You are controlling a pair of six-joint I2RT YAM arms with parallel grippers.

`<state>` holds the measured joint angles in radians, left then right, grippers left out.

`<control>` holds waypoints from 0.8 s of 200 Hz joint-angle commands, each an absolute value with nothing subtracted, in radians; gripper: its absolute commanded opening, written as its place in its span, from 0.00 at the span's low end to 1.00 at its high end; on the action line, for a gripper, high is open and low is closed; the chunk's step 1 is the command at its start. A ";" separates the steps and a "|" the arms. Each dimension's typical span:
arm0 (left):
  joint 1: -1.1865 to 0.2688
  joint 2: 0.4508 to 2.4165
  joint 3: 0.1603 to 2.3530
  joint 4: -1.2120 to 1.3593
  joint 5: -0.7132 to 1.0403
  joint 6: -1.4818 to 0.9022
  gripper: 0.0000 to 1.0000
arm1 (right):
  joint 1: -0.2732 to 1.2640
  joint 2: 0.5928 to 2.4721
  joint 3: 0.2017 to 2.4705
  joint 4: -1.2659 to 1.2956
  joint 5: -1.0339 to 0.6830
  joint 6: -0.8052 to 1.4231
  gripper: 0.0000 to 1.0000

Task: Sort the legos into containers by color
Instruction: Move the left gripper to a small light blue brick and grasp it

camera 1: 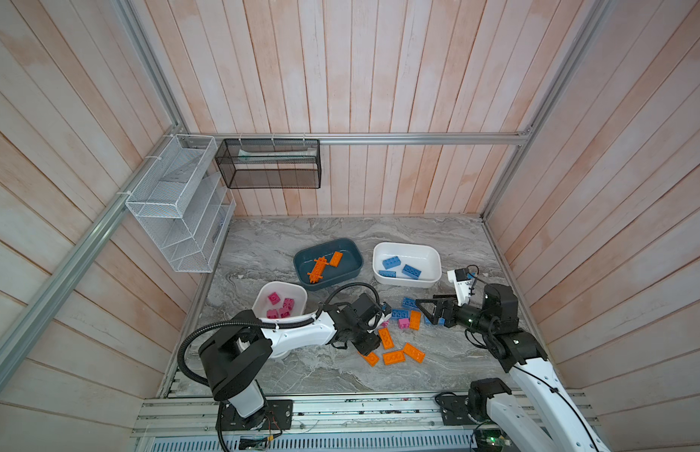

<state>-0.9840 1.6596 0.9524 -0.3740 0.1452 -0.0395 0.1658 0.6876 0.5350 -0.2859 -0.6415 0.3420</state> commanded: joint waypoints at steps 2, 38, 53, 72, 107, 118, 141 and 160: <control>-0.986 1.682 0.936 -0.329 0.129 -0.008 0.56 | 0.171 0.686 0.517 -0.273 -0.661 0.354 0.98; -0.986 1.709 0.935 -0.328 0.132 -0.003 0.50 | 0.171 0.683 0.512 -0.279 -0.660 0.352 0.98; -0.986 1.715 0.936 -0.337 0.123 -0.002 0.46 | 0.171 0.682 0.514 -0.279 -0.659 0.353 0.98; -0.986 1.717 0.932 -0.337 0.123 -0.004 0.38 | 0.171 0.684 0.513 -0.279 -0.658 0.352 0.98; -0.986 1.705 0.936 -0.343 0.107 -0.010 0.26 | 0.170 0.688 0.518 -0.282 -0.655 0.348 0.98; -0.985 1.689 0.945 -0.356 0.100 -0.012 0.25 | 0.170 0.690 0.524 -0.288 -0.654 0.345 0.98; -0.972 1.644 0.996 -0.398 0.113 -0.021 0.25 | 0.170 0.697 0.540 -0.295 -0.634 0.334 0.98; -0.938 1.613 1.076 -0.447 0.131 -0.020 0.25 | 0.169 0.709 0.553 -0.287 -0.623 0.332 0.98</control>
<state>-0.9756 1.6794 0.9688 -0.3969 0.1223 -0.0128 0.1658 0.6983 0.5213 -0.2859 -0.6441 0.3447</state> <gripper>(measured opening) 0.344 0.980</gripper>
